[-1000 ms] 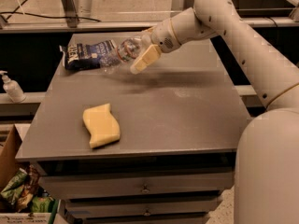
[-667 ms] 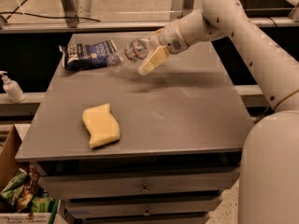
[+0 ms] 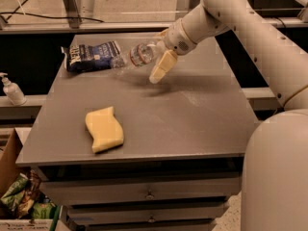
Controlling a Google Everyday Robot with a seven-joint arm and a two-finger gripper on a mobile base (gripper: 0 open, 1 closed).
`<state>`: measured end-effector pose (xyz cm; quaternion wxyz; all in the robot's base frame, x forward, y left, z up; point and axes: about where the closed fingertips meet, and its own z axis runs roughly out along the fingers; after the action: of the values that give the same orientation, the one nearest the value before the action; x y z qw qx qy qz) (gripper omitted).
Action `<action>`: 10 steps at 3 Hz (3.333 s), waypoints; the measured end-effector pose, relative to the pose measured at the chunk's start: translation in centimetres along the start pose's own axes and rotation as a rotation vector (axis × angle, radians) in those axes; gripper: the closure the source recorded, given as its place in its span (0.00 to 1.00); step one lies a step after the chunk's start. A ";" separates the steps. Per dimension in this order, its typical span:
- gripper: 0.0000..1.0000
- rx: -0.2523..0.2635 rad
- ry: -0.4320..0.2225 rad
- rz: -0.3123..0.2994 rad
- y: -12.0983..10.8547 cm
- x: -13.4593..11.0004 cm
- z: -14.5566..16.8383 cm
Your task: Move water bottle near blue chip bag
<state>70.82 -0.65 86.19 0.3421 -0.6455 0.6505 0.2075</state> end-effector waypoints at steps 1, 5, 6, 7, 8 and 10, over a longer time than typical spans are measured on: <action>0.00 -0.005 0.078 -0.065 0.4 0.1 -0.3; 0.00 0.106 0.528 -0.261 -1.2 -2.0 -0.2; 0.00 0.142 0.600 -0.282 -2.5 -1.3 -1.6; 0.00 0.160 0.637 -0.284 -3.1 -0.6 -2.6; 0.00 0.162 0.636 -0.260 -3.2 -0.1 -3.6; 0.00 0.047 0.512 -0.098 -0.5 1.1 -5.2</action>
Offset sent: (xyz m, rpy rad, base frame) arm -0.0067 -0.0071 0.0214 -0.3167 -0.1547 0.0879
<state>70.50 -5.20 89.06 0.1907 -0.6996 0.6886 0.0053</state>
